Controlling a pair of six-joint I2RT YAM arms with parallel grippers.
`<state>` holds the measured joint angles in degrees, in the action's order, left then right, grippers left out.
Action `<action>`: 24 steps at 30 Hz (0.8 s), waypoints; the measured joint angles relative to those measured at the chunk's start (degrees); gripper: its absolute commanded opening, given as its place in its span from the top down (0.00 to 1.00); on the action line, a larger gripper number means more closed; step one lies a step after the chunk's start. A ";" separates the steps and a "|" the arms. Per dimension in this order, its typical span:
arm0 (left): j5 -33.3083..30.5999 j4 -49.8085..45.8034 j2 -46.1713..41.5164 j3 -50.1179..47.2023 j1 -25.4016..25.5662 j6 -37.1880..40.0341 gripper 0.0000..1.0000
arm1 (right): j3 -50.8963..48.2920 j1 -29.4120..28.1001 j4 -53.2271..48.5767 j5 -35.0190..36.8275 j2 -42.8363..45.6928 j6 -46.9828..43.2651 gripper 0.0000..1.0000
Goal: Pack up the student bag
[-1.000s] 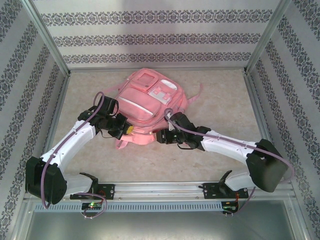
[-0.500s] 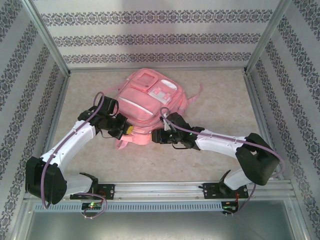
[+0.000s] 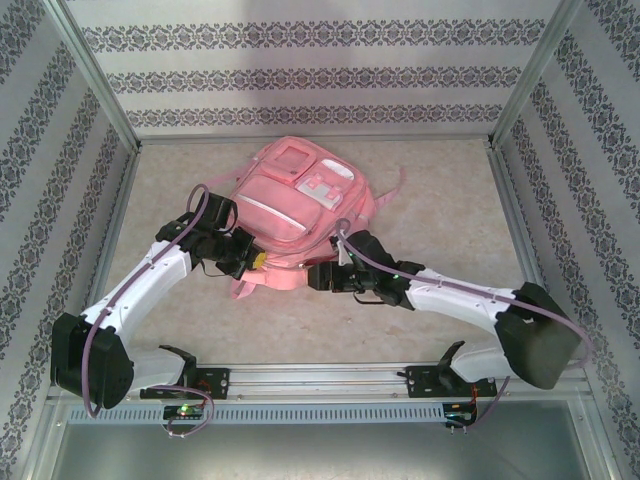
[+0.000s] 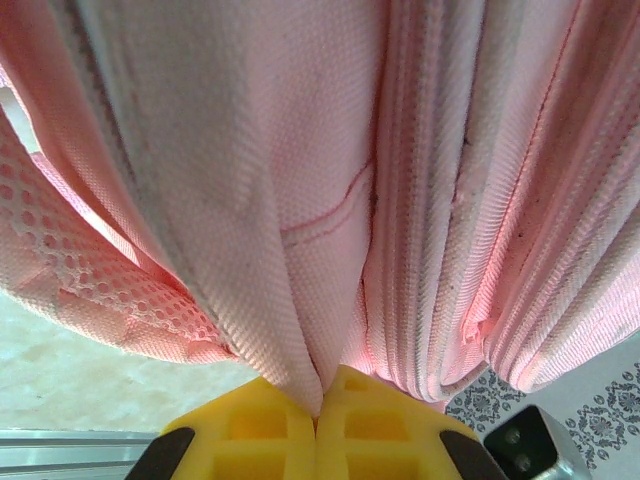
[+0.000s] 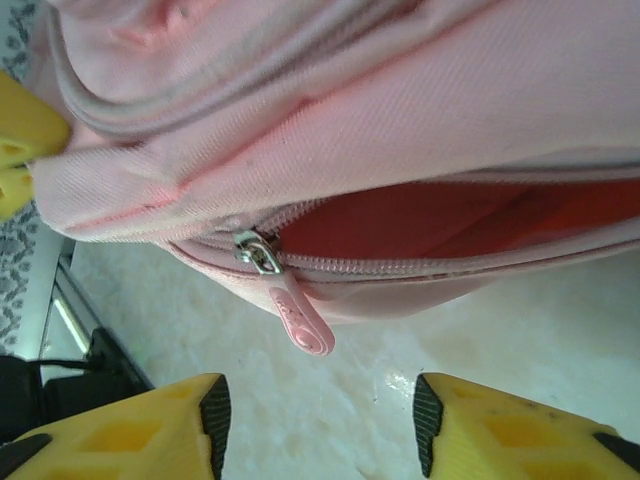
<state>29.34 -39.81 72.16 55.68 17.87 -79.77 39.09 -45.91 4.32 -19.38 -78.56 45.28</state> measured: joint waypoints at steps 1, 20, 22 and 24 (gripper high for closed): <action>0.00 0.00 0.00 0.00 0.00 0.00 1.00 | 0.31 0.00 0.31 -0.74 -1.46 0.02 0.45; 0.00 0.17 -0.15 -0.70 0.00 0.02 1.00 | 6.60 0.00 2.82 -4.72 -9.20 -0.02 0.83; 0.00 0.15 -0.17 -0.72 0.00 0.02 1.00 | 6.60 0.00 2.82 -4.72 -9.25 0.17 0.84; 0.00 0.15 -0.17 -0.72 0.00 0.02 1.00 | 6.51 0.00 2.82 -4.72 -9.25 0.22 0.83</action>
<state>29.34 -39.66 71.99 54.96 17.87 -79.75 45.60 -45.91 7.14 -24.10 -87.81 45.50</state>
